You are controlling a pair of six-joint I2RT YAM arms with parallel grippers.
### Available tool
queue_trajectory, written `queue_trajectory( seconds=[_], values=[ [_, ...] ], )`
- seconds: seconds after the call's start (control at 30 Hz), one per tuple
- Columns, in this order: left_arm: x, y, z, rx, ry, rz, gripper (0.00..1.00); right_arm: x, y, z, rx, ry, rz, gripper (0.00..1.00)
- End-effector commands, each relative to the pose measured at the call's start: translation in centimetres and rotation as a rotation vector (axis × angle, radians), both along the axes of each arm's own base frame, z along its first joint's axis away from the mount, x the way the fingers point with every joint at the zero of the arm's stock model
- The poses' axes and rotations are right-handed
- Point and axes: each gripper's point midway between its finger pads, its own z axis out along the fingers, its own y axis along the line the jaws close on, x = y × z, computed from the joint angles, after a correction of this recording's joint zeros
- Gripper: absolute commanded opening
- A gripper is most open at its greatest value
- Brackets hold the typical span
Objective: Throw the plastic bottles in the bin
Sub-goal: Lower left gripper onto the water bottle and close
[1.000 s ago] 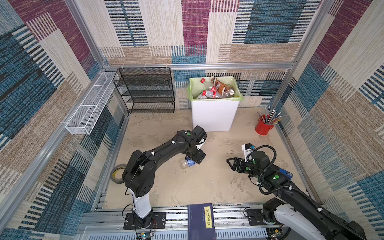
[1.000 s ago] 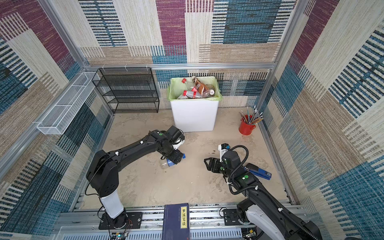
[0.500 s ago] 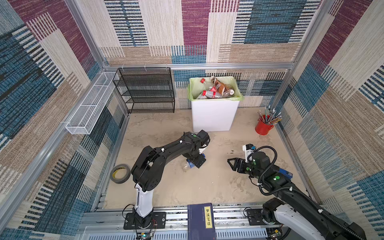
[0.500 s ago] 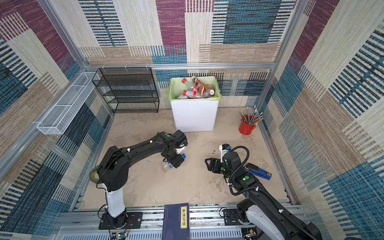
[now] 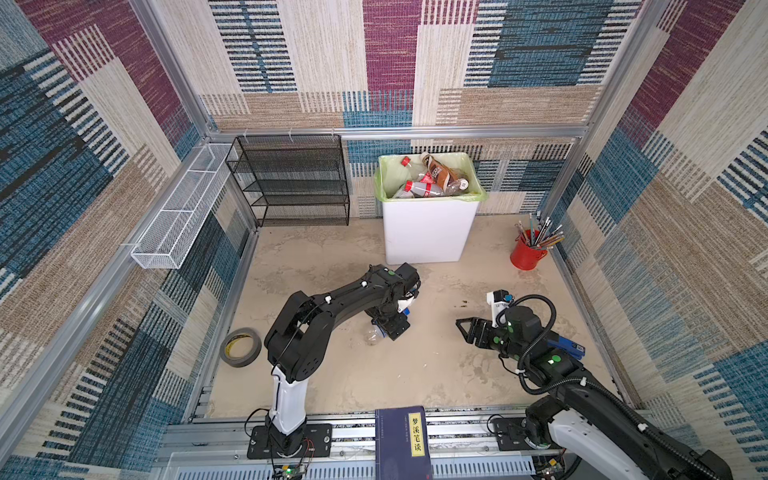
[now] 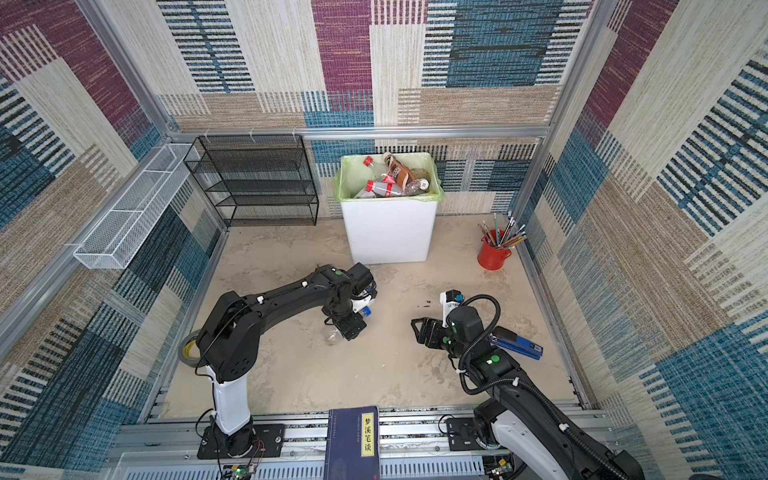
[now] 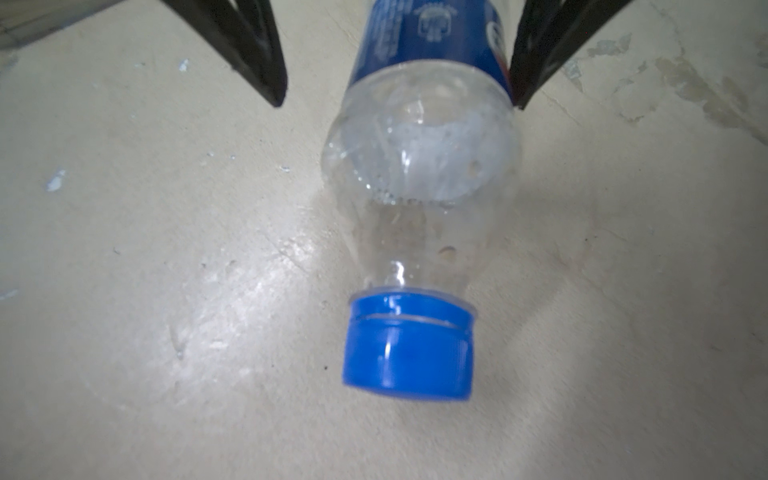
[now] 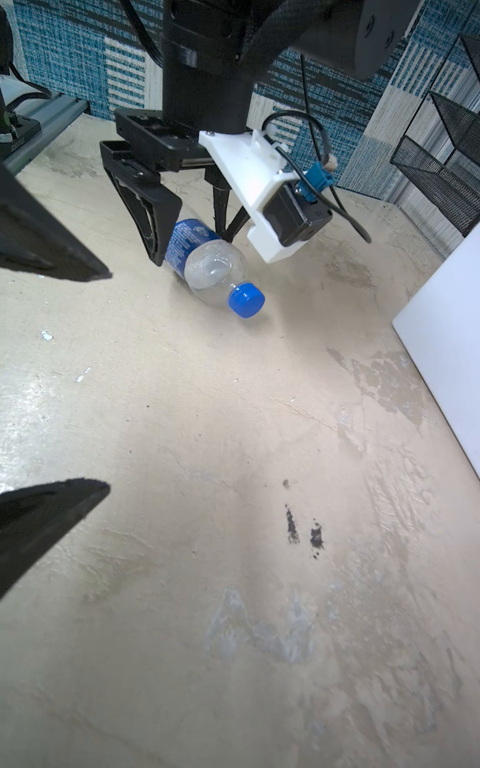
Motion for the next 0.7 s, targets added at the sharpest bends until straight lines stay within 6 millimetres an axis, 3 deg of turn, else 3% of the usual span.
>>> queue_trajectory(
  seconds=[0.0,0.23,0.47,0.67],
  values=[
    [-0.49,0.24,0.19,0.005,0.017,-0.022,0.80,0.54,0.11,0.61,0.010,-0.028,-0.007,0.76],
    [-0.65,0.23,0.06,-0.001,0.021,-0.018,0.69,0.52,0.15,0.76,0.012,-0.032,-0.004,0.76],
    [-0.71,0.28,-0.53,0.001,0.023,-0.011,0.69,0.39,0.11,0.78,0.014,-0.032,-0.004,0.75],
    [-0.73,-0.05,-0.73,-0.010,0.033,-0.006,0.59,0.42,0.17,0.97,0.019,-0.034,-0.004,0.75]
  ],
)
